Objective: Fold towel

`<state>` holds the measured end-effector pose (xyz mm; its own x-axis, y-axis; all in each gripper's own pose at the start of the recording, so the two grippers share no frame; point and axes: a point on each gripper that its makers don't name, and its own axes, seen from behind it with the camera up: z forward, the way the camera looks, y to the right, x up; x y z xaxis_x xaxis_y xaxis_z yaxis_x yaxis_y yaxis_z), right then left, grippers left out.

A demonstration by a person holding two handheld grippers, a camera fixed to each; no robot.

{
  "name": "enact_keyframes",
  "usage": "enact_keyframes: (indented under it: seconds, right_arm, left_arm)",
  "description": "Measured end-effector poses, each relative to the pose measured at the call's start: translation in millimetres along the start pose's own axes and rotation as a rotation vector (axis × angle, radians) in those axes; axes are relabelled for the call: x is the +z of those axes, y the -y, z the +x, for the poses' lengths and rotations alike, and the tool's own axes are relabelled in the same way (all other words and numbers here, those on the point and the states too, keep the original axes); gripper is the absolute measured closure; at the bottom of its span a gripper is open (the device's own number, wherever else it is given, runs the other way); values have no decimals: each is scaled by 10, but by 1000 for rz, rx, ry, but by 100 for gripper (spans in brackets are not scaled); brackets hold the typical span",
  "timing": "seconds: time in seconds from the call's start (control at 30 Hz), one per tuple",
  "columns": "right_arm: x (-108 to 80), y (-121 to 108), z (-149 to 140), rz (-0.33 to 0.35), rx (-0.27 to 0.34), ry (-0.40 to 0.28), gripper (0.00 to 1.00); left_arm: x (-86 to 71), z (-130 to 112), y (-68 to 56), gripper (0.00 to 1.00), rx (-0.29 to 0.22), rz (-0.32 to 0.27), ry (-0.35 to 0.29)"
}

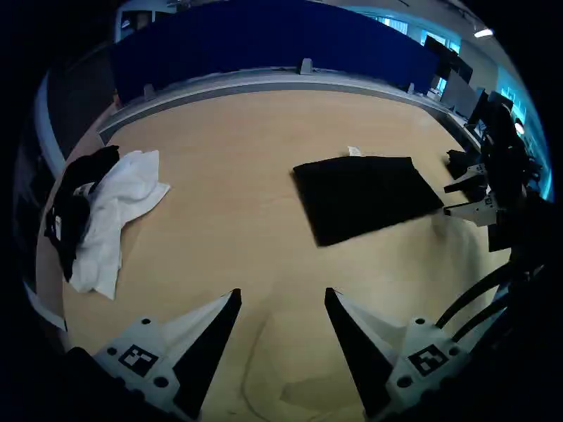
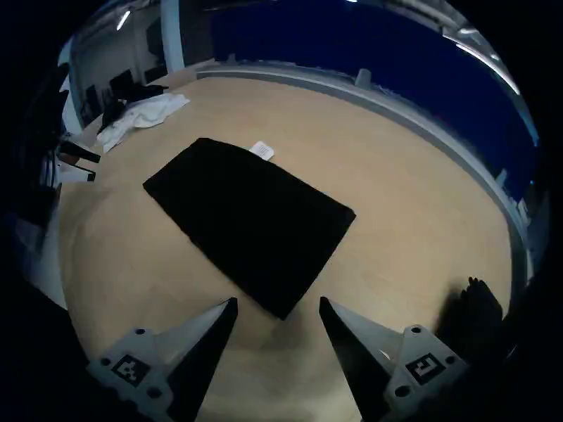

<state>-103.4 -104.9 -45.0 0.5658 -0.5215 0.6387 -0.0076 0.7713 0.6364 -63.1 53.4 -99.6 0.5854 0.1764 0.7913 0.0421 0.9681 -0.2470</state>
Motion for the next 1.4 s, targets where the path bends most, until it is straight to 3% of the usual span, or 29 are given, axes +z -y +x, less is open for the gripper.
enact_keyframes:
  seconds: [0.17, 0.47, 0.63, 0.8, 1.13, 1.4]
  right_arm:
    - [17, 53, -77, 44, -60, 40, 22]
    - [38, 14, -155, 70, -100, 78, 49]
    - [59, -40, -143, 57, -102, 78, 74]
    - [59, -45, -153, 60, -105, 88, 76]
    - [69, -30, -182, 75, -106, 101, 96]
    - [43, -9, -146, 81, -109, 91, 97]
  left_arm:
    - [-144, -173, 63, 12, -28, 26, 9]
    - [-368, -442, 109, 12, -76, 55, 24]
    - [-428, -515, 133, 12, -99, 64, 29]
    - [-450, -554, 129, 12, -109, 65, 29]
    - [-441, -587, 122, 12, -109, 63, 30]
    - [-453, -567, 101, 12, -112, 57, 26]
